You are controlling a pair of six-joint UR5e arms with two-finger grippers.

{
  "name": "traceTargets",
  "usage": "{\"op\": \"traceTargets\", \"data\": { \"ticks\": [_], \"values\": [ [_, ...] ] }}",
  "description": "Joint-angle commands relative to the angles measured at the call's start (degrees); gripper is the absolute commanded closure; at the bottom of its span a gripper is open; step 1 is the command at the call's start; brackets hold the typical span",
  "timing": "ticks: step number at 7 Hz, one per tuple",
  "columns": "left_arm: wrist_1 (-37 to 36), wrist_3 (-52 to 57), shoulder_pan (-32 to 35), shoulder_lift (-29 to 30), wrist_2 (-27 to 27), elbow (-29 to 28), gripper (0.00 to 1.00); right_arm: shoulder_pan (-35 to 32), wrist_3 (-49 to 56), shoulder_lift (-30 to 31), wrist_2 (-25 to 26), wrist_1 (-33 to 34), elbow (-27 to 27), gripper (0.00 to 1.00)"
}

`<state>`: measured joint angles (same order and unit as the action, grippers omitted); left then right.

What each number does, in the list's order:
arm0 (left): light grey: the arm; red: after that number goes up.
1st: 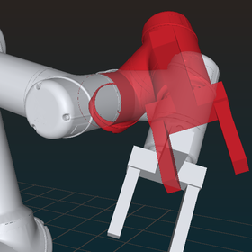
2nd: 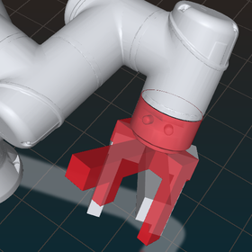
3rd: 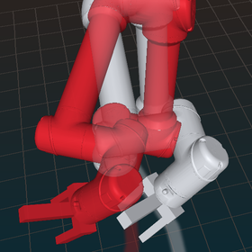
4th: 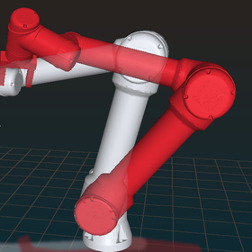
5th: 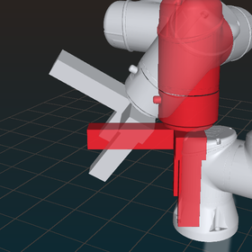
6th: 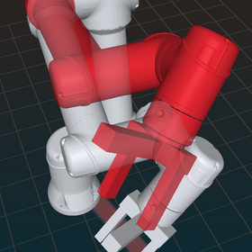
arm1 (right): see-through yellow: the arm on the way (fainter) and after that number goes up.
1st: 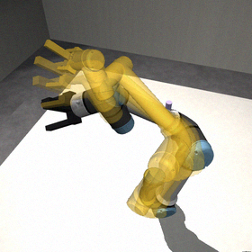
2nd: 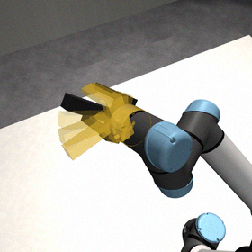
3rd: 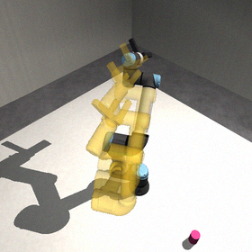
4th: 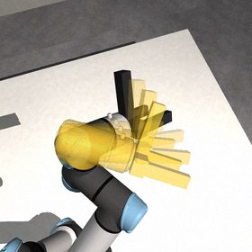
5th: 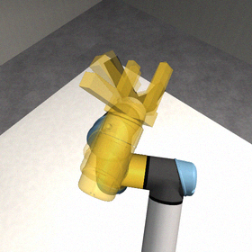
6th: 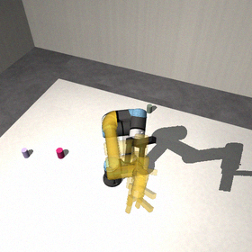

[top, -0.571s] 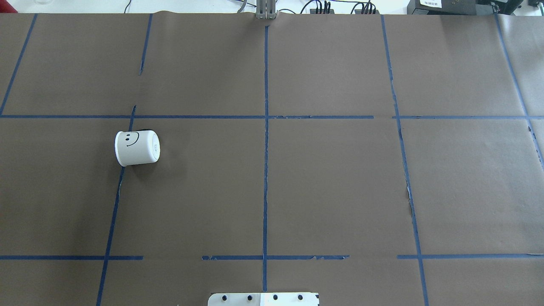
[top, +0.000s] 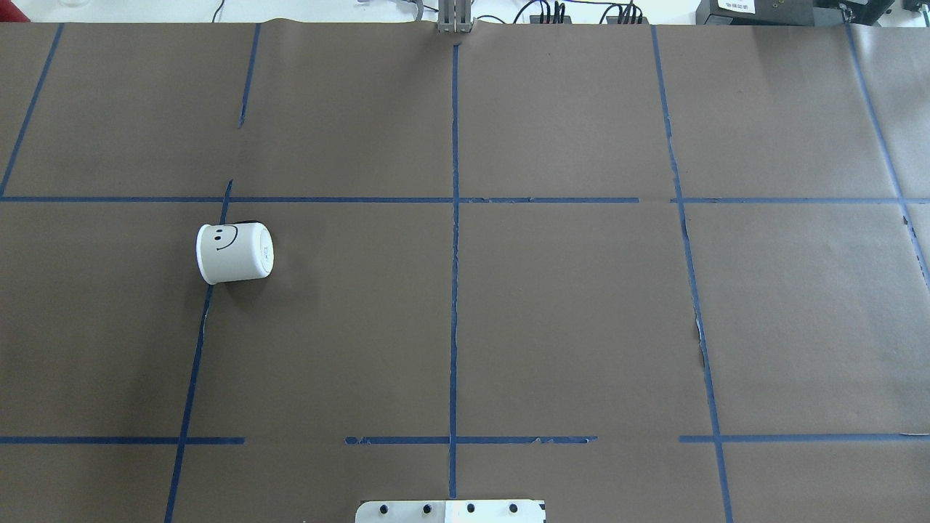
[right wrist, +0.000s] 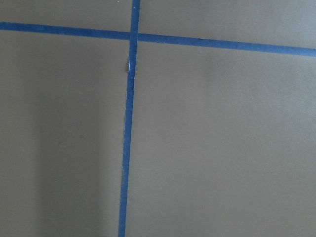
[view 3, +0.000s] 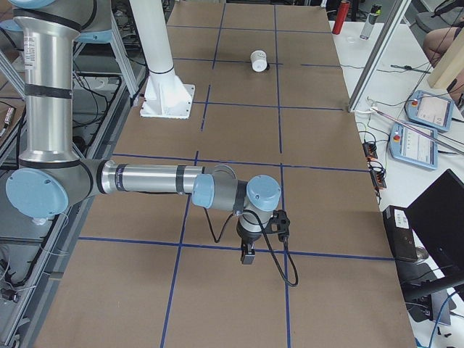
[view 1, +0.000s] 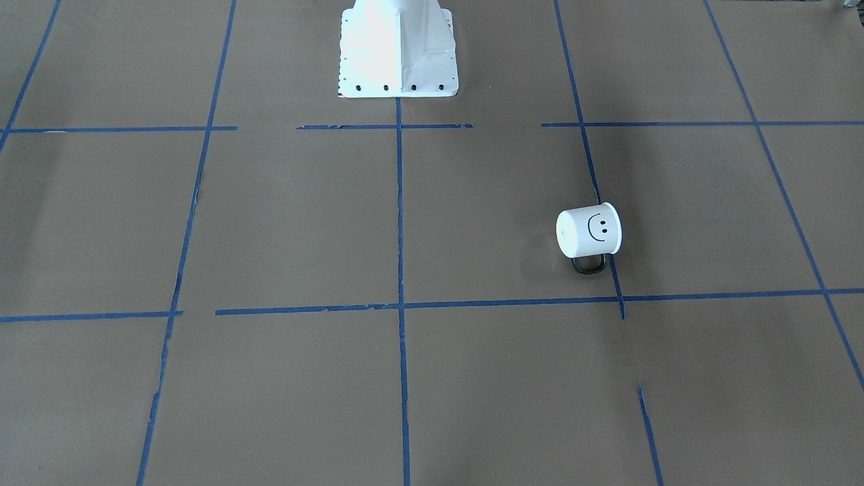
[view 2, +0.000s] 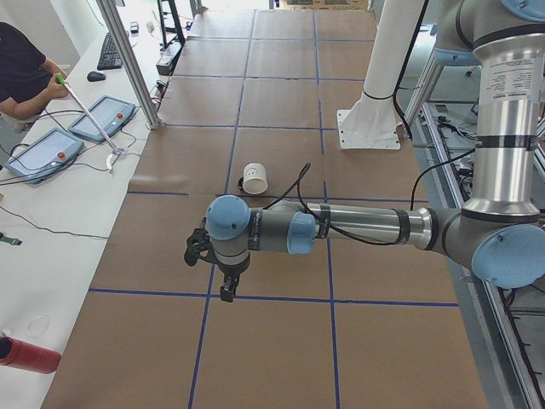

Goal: Flip mug

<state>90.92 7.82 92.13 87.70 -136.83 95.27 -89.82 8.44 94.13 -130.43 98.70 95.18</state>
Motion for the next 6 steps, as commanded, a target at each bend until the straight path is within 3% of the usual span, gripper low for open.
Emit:
{"op": "traceTargets", "data": {
  "ticks": [1, 3, 5, 6],
  "values": [
    [2.49, 0.17, 0.15, -0.51, 0.16, -0.17, 0.0, 0.0, 0.0, 0.0, 0.0, 0.0, 0.0, 0.0],
    [7.32, -2.62, -0.11, -0.86, -0.36, 1.15, 0.0, 0.0, 0.0, 0.0, 0.0, 0.0, 0.0, 0.0],
    [19.13, -25.19, -6.4, -0.86, -6.23, 1.06, 0.0, 0.0, 0.0, 0.0, 0.0, 0.0, 0.0, 0.0],
    [27.21, -39.67, -12.71, -0.86, -5.9, 0.97, 0.0, 0.0, 0.0, 0.0, 0.0, 0.0, 0.0, 0.0]
  ]
}}
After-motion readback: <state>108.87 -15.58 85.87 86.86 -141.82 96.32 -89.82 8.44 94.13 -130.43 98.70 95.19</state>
